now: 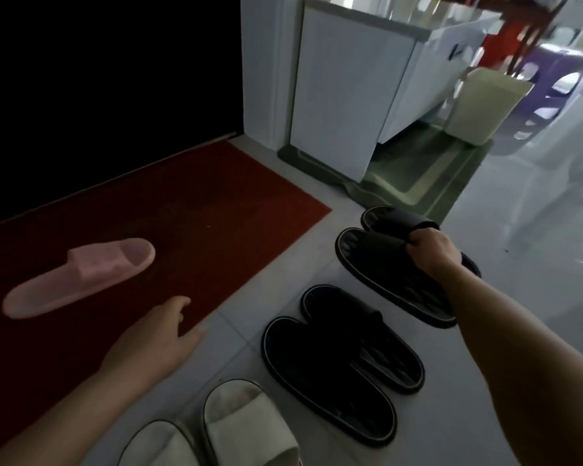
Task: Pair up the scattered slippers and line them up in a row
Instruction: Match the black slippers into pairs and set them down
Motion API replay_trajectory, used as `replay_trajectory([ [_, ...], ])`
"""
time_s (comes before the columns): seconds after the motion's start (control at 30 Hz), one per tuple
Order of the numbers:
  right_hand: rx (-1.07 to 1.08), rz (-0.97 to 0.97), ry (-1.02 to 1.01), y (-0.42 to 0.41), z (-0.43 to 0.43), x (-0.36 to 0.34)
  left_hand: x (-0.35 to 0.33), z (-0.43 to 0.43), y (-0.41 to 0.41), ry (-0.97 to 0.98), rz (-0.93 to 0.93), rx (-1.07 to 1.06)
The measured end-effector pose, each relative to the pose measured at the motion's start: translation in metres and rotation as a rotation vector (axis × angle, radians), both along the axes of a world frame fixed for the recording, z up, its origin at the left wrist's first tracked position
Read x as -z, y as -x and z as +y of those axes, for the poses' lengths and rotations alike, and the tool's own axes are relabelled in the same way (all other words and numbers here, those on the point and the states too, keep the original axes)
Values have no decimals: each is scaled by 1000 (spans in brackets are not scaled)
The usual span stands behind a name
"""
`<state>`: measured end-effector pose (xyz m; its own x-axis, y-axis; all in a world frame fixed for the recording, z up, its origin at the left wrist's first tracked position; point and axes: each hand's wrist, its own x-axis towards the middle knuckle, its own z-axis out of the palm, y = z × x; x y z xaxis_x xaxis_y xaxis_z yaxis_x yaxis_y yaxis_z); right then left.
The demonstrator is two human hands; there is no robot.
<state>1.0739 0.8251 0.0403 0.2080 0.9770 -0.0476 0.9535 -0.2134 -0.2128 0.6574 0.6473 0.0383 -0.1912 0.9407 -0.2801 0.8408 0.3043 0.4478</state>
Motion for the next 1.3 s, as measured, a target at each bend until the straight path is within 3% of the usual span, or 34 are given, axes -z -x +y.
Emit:
replay_trajectory([
  [0.67,198,1,67,-8,20,52,-8,47,-53,-255,-182,47],
  [0.87,160,27,47,-18,18,61,-18,82,-110,-296,-254,207],
  [1.03,83,-10,22,-14,23,62,-11,92,-114,-273,-244,215],
  [1.13,21,164,-61,25,31,60,-4,88,-102,-250,-239,156],
  [1.3,-235,435,-1,154,18,73,13,64,-39,-215,-200,-22],
])
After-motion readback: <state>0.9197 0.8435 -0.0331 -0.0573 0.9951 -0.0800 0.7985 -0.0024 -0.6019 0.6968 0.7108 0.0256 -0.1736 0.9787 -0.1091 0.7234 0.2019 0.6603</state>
